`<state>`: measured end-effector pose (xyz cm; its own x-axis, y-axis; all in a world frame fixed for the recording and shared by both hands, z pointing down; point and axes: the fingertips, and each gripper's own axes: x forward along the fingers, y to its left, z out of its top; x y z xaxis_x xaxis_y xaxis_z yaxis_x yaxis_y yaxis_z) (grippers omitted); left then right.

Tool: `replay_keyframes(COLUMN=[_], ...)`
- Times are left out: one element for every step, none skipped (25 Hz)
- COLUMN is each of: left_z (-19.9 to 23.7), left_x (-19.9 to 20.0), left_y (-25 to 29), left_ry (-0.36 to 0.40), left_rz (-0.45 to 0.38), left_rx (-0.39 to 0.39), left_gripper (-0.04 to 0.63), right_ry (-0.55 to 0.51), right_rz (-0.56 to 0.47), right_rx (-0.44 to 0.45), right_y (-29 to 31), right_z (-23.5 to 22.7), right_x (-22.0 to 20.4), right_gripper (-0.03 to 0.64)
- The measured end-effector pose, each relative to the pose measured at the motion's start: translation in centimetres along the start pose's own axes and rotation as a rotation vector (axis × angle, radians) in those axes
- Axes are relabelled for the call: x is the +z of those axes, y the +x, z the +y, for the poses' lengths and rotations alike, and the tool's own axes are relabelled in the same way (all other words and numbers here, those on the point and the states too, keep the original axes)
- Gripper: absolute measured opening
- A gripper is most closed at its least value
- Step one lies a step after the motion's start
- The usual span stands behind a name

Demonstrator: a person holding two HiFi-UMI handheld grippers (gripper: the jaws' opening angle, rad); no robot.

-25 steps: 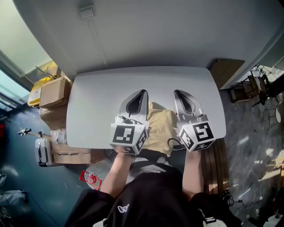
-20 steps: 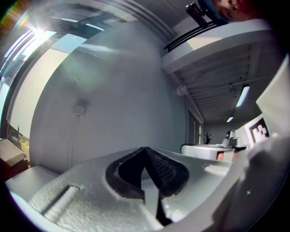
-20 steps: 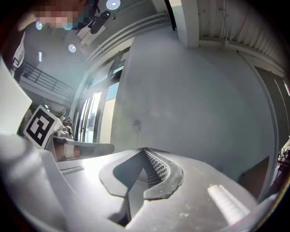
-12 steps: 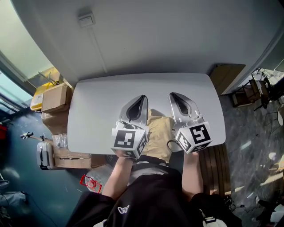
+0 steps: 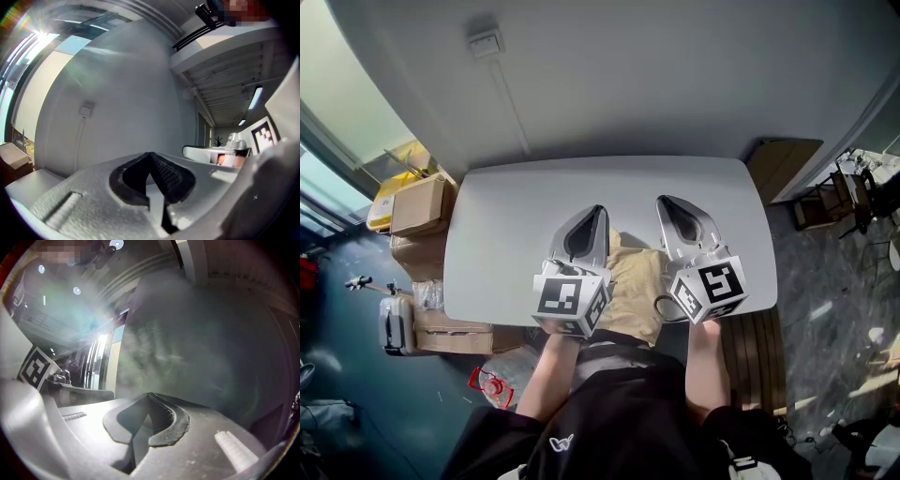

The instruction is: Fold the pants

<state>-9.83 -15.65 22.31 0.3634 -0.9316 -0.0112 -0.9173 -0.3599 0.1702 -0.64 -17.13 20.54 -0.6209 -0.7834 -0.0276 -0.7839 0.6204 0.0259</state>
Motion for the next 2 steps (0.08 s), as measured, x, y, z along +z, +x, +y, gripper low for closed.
replay_keyframes(left_z=[0.02, 0.04], left_x=[-0.06, -0.14], left_y=[0.11, 0.22], left_ry=[-0.002, -0.004], left_rz=[-0.001, -0.001], left_rx=[-0.001, -0.003], left_gripper=[0.003, 0.003], right_ry=[0.000, 0.000], right_rz=[-0.001, -0.003], right_rx=[0.004, 0.008], right_y=[0.10, 0.19], right_z=[-0.02, -0.06], right_x=[0.01, 0.02], right_gripper=[0.005, 0.005])
